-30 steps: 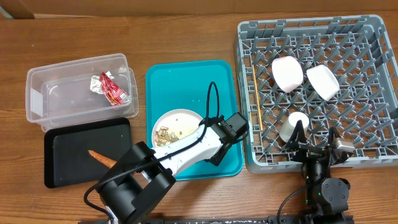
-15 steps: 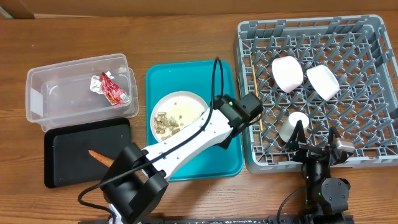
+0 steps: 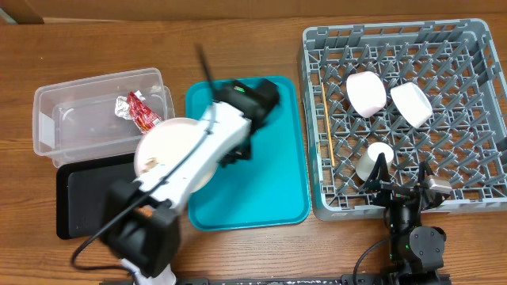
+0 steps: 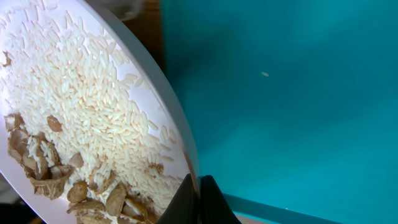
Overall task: Sort waste into correct bins and load items into the dishwasher
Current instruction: 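Tilt the white plate over the black tray to dump the food scraps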
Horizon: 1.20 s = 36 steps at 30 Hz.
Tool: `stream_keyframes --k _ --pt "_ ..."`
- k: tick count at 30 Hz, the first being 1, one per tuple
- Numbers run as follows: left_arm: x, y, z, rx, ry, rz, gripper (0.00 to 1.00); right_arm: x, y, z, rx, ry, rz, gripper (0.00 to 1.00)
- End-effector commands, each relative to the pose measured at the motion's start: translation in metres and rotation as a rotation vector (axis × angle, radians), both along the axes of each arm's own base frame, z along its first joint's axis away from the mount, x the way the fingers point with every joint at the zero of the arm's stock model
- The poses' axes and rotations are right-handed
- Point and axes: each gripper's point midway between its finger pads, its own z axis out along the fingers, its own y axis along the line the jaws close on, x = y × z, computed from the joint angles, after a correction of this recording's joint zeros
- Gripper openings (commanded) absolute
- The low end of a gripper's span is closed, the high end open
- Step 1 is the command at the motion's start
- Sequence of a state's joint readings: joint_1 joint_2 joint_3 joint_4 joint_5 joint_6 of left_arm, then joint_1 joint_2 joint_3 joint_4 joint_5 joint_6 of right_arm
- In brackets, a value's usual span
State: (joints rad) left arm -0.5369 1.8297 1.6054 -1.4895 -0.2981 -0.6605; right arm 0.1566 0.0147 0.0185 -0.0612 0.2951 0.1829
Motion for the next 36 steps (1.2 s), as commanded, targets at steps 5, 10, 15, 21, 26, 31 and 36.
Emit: stream_keyframes --k 5,10,15,21,26,31,36 --pt "-0.010 0.061 0.039 -0.165 -0.148 0.184 0.04 0.000 -0.002 -0.001 0.005 -0.008 -0.010 1.00" --pt "-0.006 0.082 0.038 -0.371 -0.295 0.256 0.04 0.000 -0.002 -0.001 0.005 -0.008 -0.010 1.00" --pt "-0.002 0.108 0.030 -0.446 -0.391 0.344 0.04 0.000 -0.002 -0.001 0.005 -0.008 -0.010 1.00" --pt "0.007 0.116 0.008 -0.541 -0.427 0.378 0.04 0.000 -0.002 -0.001 0.005 -0.009 -0.010 1.00" --pt "0.016 0.108 0.004 -0.671 -0.462 0.369 0.04 0.000 -0.002 -0.001 0.005 -0.009 -0.010 1.00" --pt "0.016 0.103 0.021 -0.821 -0.504 0.340 0.04 0.000 -0.002 -0.001 0.005 -0.008 -0.010 1.00" --pt "0.006 0.111 0.047 -0.925 -0.588 0.321 0.04 0.000 -0.002 -0.001 0.005 -0.008 -0.010 1.00"
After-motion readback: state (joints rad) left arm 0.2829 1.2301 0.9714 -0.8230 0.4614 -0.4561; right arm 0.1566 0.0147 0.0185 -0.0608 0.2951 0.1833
